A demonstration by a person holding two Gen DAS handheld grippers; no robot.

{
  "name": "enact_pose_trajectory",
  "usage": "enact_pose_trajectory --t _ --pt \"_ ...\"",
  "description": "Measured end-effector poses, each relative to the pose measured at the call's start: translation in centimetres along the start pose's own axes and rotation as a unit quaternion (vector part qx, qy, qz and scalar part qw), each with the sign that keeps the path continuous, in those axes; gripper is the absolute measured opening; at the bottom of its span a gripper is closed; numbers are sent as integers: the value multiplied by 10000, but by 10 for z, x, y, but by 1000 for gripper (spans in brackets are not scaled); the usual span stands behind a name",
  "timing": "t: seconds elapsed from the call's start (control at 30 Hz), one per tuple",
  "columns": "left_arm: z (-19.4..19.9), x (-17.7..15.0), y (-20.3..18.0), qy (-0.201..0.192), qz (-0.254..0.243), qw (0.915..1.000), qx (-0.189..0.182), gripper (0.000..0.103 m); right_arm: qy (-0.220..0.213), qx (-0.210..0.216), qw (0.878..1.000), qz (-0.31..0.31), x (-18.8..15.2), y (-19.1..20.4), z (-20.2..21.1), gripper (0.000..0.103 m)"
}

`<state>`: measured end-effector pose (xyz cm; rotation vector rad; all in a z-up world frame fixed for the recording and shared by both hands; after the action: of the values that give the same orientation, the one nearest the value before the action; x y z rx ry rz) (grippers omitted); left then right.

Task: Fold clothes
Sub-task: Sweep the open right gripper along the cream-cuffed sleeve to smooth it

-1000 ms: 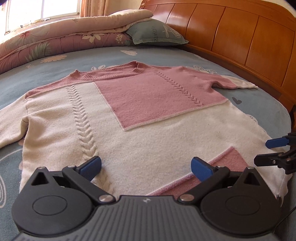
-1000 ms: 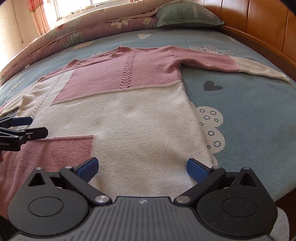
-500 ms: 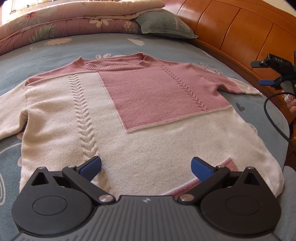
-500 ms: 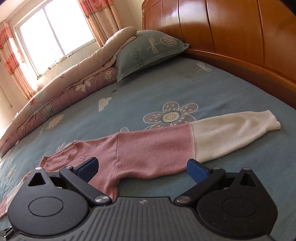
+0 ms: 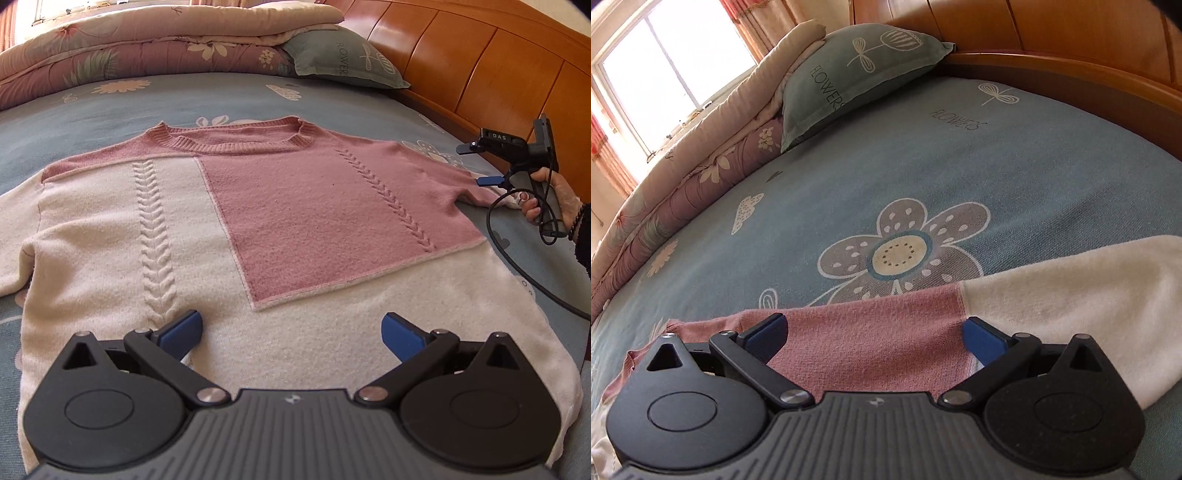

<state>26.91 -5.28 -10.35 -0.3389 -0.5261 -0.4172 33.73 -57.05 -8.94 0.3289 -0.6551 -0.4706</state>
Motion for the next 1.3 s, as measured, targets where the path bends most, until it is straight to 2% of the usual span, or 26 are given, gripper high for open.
enact_pose_trajectory --t 0.07,0.17,0.3,0.4,0.5,0.6,0.7,0.77,0.87,1.0,1.07,1.13,1.2,1.27,1.3 --pt "1 0 1 -15 24 10000 -46 102 -98 36 9999 -18 -8 4 13 103" --pt "2 -1 3 -47 50 9999 -103 102 153 -209 9996 62 -27 -1 19 103" --pt "2 -3 2 -45 13 10000 -69 102 128 -159 9998 83 -46 -14 38 103" --pt "3 -2 2 -43 35 10000 -81 102 147 -187 9996 -168 -33 -14 48 103" --pt "3 -2 4 -44 92 9999 -127 102 -218 -176 9996 -105 -11 -11 49 103" --pt "3 -2 4 -46 81 9999 -126 103 -168 -62 9995 -272 7 -22 30 103" --pt "2 -2 3 -48 44 9999 -88 102 42 -190 9991 -365 5 -43 14 103" --pt "2 -3 2 -47 20 10000 -61 102 -187 -176 9993 -254 1 -57 24 103" --pt "2 -2 2 -39 37 10000 -61 102 -380 -329 9970 -593 4 -81 39 103" --pt "2 -1 4 -17 91 9999 -99 102 -535 -425 9966 -467 15 -79 44 103" --pt "2 -1 3 -21 89 9999 -86 103 -455 -528 9970 -322 20 -79 34 103" --pt "1 -1 2 -21 49 10000 -47 103 -332 -873 9952 -283 24 -84 24 103" --pt "1 -1 1 -12 13 10000 -23 102 -506 -1076 9923 -350 22 -86 29 103" --pt "1 -1 2 -14 18 10000 -43 103 -651 -1058 9913 -430 18 -85 38 103" --pt "1 -1 2 -17 30 10000 -61 102 -587 -1026 9925 -326 14 -85 40 103"
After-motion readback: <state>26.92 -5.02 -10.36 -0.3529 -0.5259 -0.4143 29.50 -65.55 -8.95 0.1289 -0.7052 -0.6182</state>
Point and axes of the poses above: each gripper's, at about its wrist camera, not at the fingertips, and z roughly against the way its jaws point, y to its left, x to its top, the point moved 1 cm from there along -z, roughly the way its jaws point, and after that the axes turned 11 degrees about y, right-handed, at the moved point
